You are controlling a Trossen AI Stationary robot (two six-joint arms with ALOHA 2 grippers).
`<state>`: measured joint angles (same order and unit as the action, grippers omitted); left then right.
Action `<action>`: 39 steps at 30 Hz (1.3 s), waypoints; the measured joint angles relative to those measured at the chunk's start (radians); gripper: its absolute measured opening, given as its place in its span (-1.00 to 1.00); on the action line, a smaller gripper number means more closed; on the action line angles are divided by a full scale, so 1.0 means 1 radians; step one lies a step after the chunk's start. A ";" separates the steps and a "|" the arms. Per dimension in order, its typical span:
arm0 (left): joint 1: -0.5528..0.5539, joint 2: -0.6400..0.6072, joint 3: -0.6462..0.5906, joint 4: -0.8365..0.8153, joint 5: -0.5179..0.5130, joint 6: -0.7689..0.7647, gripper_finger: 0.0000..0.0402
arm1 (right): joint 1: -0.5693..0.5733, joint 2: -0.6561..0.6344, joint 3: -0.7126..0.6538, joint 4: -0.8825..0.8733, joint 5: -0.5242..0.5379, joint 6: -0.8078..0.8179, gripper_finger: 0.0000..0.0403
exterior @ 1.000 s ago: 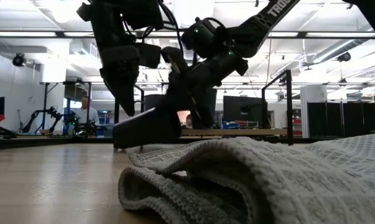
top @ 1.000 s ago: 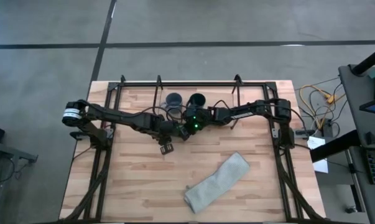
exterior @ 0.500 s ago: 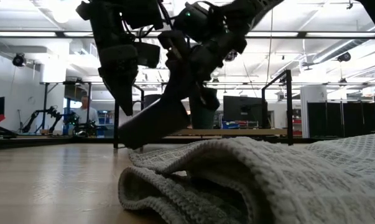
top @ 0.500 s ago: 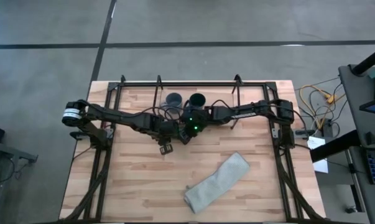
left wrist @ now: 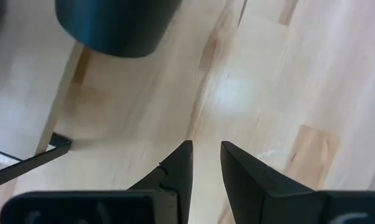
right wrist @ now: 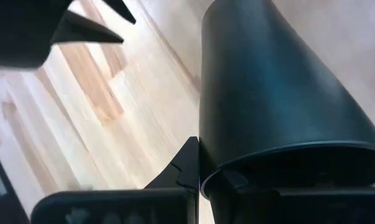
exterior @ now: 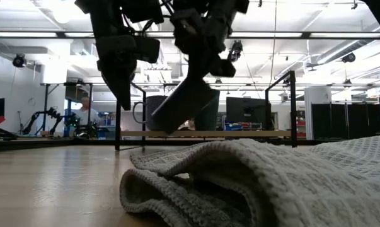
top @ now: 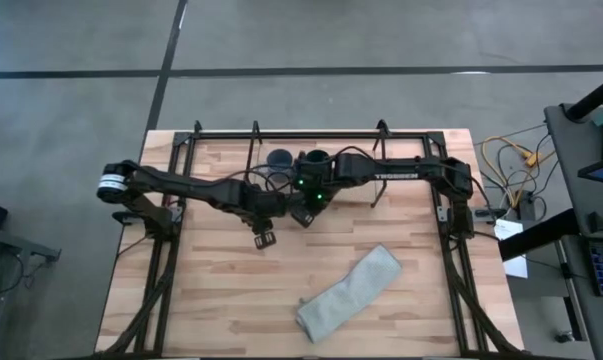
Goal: Stack small to large cups/mugs on shelf
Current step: Put the black cup on the shelf
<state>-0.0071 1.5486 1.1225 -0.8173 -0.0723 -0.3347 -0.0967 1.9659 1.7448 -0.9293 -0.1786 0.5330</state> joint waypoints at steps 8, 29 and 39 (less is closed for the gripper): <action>0.000 -0.068 0.001 -0.013 0.008 -0.001 -0.66 | 0.000 0.000 0.118 -0.084 -0.001 -0.015 -0.96; -0.001 -0.177 -0.001 -0.039 0.009 -0.003 -0.66 | 0.000 -0.002 0.374 -0.618 -0.001 -0.040 -0.96; 0.000 -0.178 -0.003 -0.038 0.009 -0.003 -0.66 | -0.006 -0.045 0.365 -0.644 0.030 -0.048 -0.96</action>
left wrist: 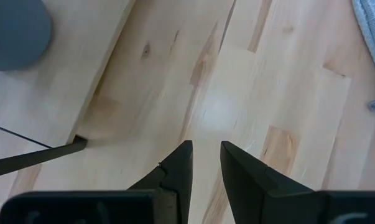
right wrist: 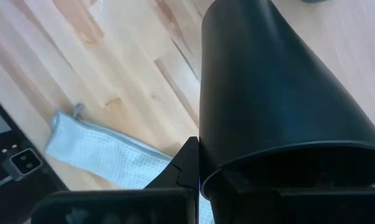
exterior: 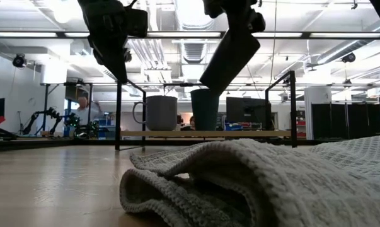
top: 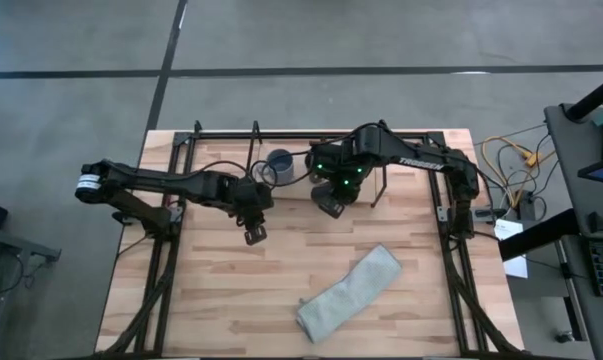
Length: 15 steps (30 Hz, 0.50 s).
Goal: Stack small to large cups/mugs on shelf
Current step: Put the black cup on the shelf
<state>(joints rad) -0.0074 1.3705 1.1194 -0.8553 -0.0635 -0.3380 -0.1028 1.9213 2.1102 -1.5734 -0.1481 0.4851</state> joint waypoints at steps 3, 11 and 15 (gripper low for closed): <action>0.000 0.000 0.000 0.000 0.000 0.000 -0.66 | -0.003 -0.002 -0.015 0.002 0.003 -0.012 -0.96; 0.000 0.000 0.000 -0.006 0.000 0.000 -0.66 | -0.014 -0.023 -0.083 0.003 0.003 -0.085 -0.96; 0.000 0.000 0.000 -0.032 0.000 0.001 -0.66 | -0.046 -0.061 -0.128 0.003 0.003 -0.086 -0.96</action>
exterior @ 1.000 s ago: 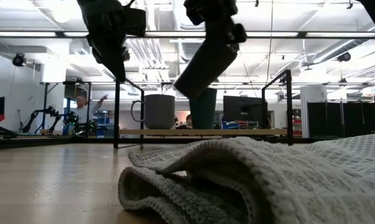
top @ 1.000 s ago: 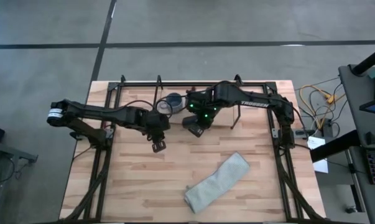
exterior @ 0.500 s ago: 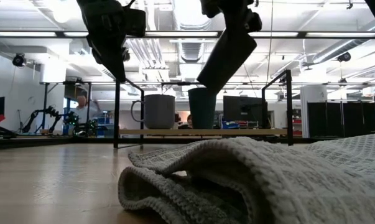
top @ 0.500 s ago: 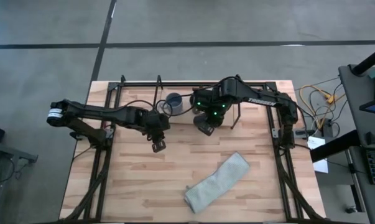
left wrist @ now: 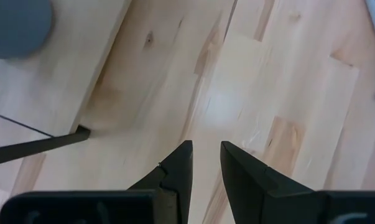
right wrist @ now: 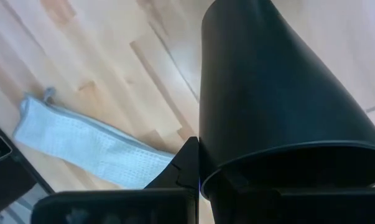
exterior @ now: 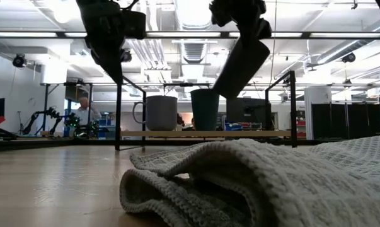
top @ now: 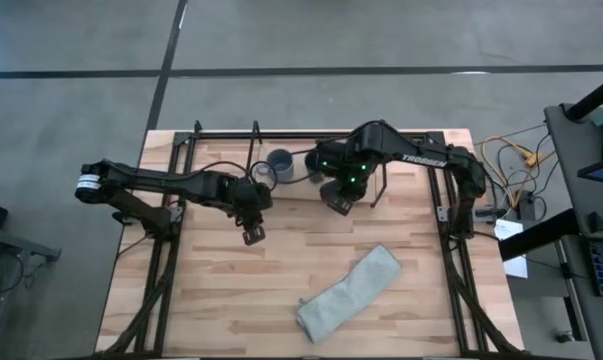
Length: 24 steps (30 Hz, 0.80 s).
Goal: Stack small to large cups/mugs on shelf
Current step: Put the black cup on the shelf
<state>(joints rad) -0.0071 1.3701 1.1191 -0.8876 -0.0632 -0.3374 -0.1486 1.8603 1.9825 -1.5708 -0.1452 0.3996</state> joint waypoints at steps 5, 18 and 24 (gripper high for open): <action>0.000 0.000 0.000 -0.013 0.000 0.000 -0.66 | -0.039 -0.060 -0.067 -0.001 0.009 0.000 -0.96; 0.000 0.000 0.000 -0.012 0.000 0.001 -0.66 | -0.136 -0.122 -0.171 -0.001 0.124 -0.207 -0.96; 0.000 0.000 0.000 -0.012 0.000 0.001 -0.66 | -0.187 -0.118 -0.173 -0.001 0.124 -0.385 -0.96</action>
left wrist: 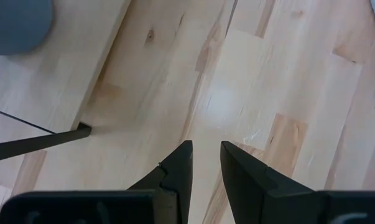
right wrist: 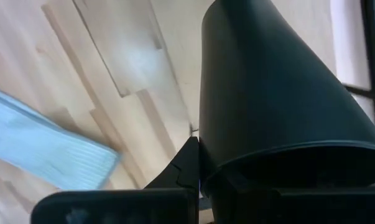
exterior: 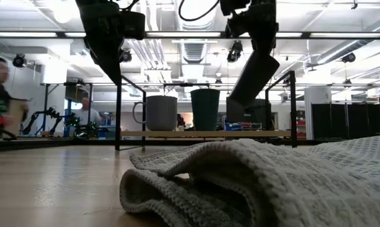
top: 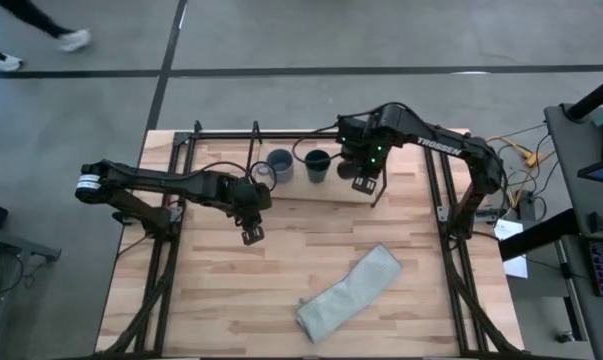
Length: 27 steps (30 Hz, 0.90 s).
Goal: Stack small to large cups/mugs on shelf
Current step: Put the black cup on the shelf
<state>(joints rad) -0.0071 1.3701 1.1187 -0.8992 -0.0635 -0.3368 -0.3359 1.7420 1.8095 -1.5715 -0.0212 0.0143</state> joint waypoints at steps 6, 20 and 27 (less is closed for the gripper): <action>0.000 0.000 0.000 0.000 0.000 -0.001 -0.66 | -0.047 0.000 -0.011 0.000 0.016 -0.145 -0.96; 0.000 0.000 0.000 0.001 -0.001 -0.025 -0.66 | -0.069 0.001 -0.048 0.001 0.079 -0.260 -0.96; 0.001 0.000 0.000 0.003 -0.014 -0.026 -0.66 | -0.071 0.001 -0.048 0.000 0.078 -0.265 -0.96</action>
<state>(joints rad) -0.0063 1.3701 1.1187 -0.8965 -0.0777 -0.3632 -0.4065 1.7428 1.7615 -1.5711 0.0566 -0.2503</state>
